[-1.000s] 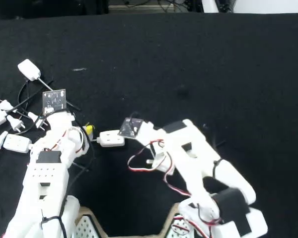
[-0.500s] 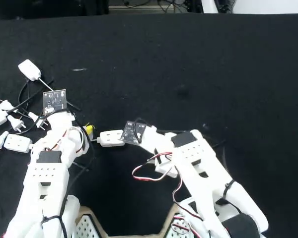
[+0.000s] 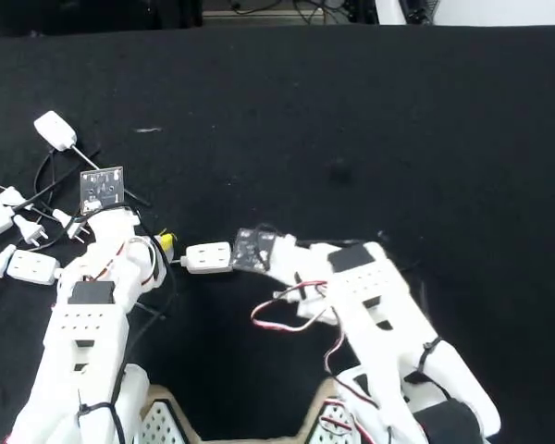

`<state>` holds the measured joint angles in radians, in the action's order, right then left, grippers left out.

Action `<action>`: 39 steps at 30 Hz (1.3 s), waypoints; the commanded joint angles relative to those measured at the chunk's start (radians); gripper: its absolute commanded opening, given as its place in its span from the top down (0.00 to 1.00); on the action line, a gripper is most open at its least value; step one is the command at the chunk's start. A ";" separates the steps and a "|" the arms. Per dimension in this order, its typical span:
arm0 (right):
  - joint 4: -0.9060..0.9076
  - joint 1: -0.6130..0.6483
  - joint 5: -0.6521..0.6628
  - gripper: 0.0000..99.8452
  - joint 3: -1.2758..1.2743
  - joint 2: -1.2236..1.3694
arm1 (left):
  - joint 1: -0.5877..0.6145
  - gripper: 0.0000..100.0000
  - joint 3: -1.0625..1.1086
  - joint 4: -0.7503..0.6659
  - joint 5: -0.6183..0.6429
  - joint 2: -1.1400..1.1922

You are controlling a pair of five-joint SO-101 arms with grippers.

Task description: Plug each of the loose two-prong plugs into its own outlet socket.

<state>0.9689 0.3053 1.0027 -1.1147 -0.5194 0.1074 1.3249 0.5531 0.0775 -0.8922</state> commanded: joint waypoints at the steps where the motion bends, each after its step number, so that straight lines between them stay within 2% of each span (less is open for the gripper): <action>1: -0.080 -0.080 0.041 0.89 -0.031 -0.036 | 0.012 0.78 -0.015 -0.017 -0.002 -0.020; 8: -0.097 -0.074 0.041 0.89 -0.056 -0.044 | 0.012 0.78 -0.015 -0.017 -0.002 -0.020; 14: -0.089 0.006 0.034 0.89 -0.058 -0.044 | 0.012 0.78 -0.015 -0.017 -0.002 -0.020; 21: -0.020 0.075 -0.058 0.88 0.002 -0.038 | 0.012 0.78 -0.015 -0.017 -0.002 -0.020; 29: -0.026 0.066 -0.025 0.88 -0.004 -0.036 | 0.012 0.78 -0.015 -0.017 -0.002 -0.020; 36: -0.077 -0.037 0.041 0.89 -0.007 -0.036 | 0.012 0.78 -0.015 -0.017 -0.002 -0.020; 39: -0.077 -0.040 0.041 0.93 -0.007 -0.036 | 0.012 0.78 -0.015 -0.017 -0.002 -0.020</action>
<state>0.9152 0.2946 1.0303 -1.1669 -0.5332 0.1074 1.3249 0.5531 0.0775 -0.8922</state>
